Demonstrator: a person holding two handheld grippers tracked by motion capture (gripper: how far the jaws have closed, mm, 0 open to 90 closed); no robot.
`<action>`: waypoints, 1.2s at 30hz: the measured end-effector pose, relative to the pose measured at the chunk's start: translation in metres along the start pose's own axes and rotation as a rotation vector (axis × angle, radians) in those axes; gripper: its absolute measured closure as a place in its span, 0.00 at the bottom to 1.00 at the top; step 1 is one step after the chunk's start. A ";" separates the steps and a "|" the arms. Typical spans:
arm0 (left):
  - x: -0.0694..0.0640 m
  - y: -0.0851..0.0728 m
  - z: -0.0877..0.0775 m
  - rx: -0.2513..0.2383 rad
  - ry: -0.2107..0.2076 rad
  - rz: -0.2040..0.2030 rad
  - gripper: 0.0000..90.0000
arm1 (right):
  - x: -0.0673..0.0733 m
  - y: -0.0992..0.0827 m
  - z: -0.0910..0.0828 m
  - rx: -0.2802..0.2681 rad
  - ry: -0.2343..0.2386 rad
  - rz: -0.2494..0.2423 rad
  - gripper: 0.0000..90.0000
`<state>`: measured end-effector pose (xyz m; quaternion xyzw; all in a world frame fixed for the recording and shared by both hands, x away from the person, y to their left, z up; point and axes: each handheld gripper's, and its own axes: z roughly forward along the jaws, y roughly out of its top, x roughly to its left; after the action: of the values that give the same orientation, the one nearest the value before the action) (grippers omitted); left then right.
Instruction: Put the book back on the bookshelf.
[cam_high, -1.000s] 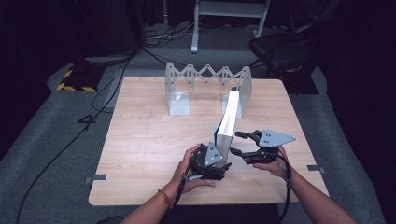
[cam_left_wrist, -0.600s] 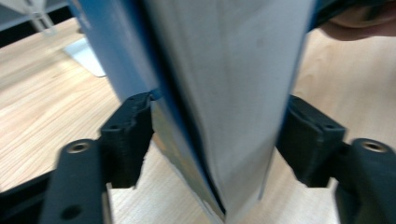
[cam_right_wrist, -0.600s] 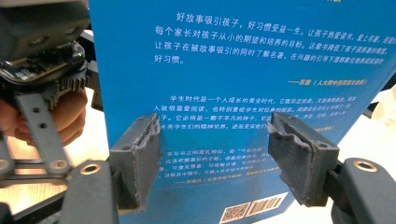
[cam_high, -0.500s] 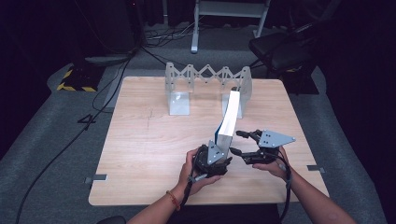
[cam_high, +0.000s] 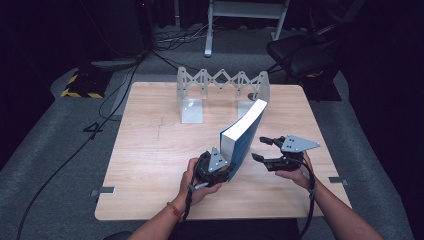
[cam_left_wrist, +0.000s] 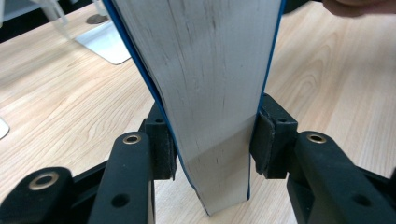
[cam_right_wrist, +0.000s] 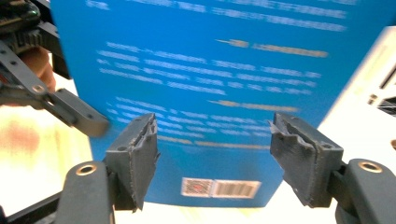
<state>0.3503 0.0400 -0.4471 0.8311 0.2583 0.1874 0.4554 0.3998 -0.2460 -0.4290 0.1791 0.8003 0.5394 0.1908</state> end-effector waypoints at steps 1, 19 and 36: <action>0.006 -0.001 -0.001 0.002 -0.027 0.010 0.64 | -0.004 -0.002 -0.002 0.002 -0.008 0.002 0.36; 0.045 -0.009 -0.030 0.080 -0.242 0.081 0.65 | -0.019 -0.006 0.000 0.050 0.064 -0.002 0.32; 0.053 -0.018 -0.048 0.106 -0.327 0.091 0.65 | -0.021 0.001 0.039 0.046 0.212 -0.020 0.29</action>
<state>0.3617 0.1121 -0.4339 0.8842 0.1523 0.0563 0.4379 0.4373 -0.2254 -0.4390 0.1174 0.8299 0.5350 0.1062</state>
